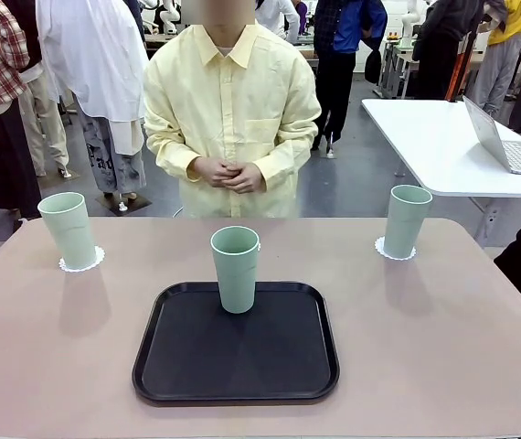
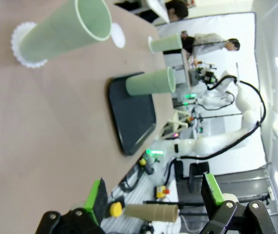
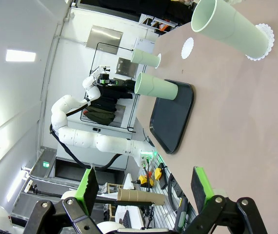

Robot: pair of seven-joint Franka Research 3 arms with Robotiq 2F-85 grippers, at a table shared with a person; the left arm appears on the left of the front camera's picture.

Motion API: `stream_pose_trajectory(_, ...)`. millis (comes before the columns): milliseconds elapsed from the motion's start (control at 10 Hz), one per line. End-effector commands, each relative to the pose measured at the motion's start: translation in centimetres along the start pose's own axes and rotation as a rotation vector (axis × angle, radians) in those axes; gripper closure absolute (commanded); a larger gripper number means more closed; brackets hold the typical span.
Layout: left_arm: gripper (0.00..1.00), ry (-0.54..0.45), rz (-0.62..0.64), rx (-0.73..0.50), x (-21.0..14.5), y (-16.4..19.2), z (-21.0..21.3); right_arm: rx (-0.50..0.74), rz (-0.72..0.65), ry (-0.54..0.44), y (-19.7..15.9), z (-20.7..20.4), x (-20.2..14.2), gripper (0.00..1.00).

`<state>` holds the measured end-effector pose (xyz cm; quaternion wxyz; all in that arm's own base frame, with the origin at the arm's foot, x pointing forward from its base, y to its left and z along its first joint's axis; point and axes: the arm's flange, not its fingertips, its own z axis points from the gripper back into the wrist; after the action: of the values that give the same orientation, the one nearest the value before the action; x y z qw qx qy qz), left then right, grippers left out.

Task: Place coasters on the table and set cups on them.
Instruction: Take one Reusable plastic cup from the Flat Tray and place it on a coaster set by the human.

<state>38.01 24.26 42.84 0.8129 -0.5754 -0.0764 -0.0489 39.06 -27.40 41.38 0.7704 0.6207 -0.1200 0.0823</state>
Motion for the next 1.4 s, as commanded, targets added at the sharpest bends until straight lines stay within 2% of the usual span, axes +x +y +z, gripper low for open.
stream_pose_trajectory(0,0.00,-0.004,0.004,0.003,-0.1,0.0,0.2,-0.001,-0.003,0.000,0.0,0.0,0.0,0.00)
stream_pose_trajectory(700,0.00,0.000,0.000,0.000,0.0,0.0,0.0,-0.001,-0.003,0.000,0.0,0.0,0.0,0.00)
stream_pose_trajectory(1000,0.00,-0.051,-0.173,0.228,3.2,-8.7,-2.7,-0.001,-0.003,0.000,0.0,0.0,0.0,0.00)
stream_pose_trajectory(1100,0.00,-0.043,-0.216,0.306,5.0,-11.4,-4.4,-0.001,-0.003,0.000,0.0,0.0,0.0,0.00)
stream_pose_trajectory(1300,0.00,0.042,-0.349,0.407,6.7,-15.0,-10.1,-0.001,-0.003,0.000,0.0,0.0,0.0,0.00)
